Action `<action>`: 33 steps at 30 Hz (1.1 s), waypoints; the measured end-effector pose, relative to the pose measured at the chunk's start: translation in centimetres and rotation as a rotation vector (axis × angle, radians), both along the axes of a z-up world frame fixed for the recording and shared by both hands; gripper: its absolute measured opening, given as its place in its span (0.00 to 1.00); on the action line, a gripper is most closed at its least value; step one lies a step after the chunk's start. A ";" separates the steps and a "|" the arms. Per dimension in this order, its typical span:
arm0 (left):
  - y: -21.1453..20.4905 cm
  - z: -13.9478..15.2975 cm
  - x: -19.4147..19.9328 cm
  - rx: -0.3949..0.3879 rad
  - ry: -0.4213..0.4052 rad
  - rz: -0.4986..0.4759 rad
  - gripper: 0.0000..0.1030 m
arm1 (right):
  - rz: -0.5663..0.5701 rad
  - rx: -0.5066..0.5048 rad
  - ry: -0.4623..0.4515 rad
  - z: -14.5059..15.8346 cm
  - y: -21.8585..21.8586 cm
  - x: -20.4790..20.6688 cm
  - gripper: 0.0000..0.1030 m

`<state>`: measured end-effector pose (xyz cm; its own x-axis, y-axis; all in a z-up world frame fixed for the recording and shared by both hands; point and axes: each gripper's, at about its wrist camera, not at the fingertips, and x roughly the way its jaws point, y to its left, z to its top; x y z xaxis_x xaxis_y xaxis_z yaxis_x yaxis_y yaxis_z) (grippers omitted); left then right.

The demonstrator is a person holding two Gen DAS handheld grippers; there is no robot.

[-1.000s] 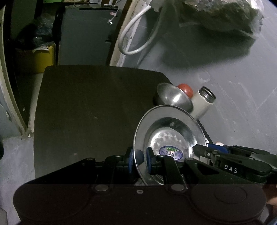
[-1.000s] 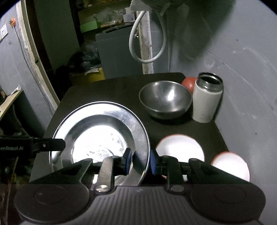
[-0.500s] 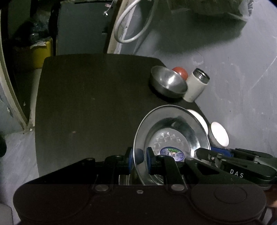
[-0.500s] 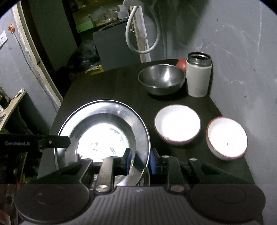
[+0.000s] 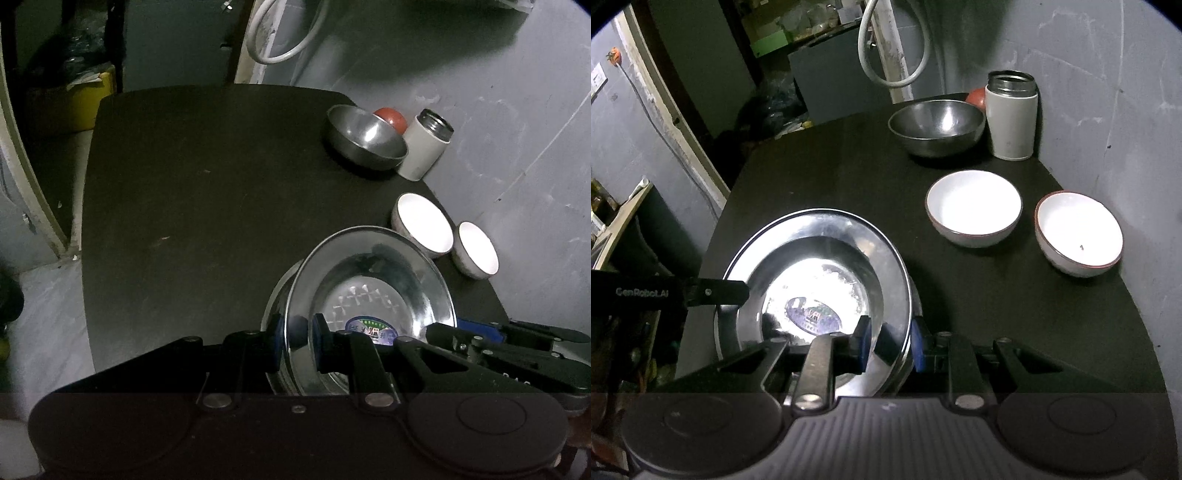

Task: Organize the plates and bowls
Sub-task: 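Carry the labelled plate with both grippers and lower it onto the plate stack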

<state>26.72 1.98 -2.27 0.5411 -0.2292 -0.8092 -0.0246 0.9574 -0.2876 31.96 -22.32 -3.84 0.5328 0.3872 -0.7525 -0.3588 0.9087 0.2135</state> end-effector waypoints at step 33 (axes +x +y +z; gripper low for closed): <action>-1.1 -1.4 0.5 0.100 0.089 0.026 0.19 | 0.023 -0.094 -0.002 -0.3 2.1 -0.6 0.25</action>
<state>27.25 0.92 -3.68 0.4705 -0.1316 -0.8725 -0.0706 0.9800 -0.1859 31.31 -20.21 -4.15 0.5263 0.3273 -0.7848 -0.3801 0.9162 0.1271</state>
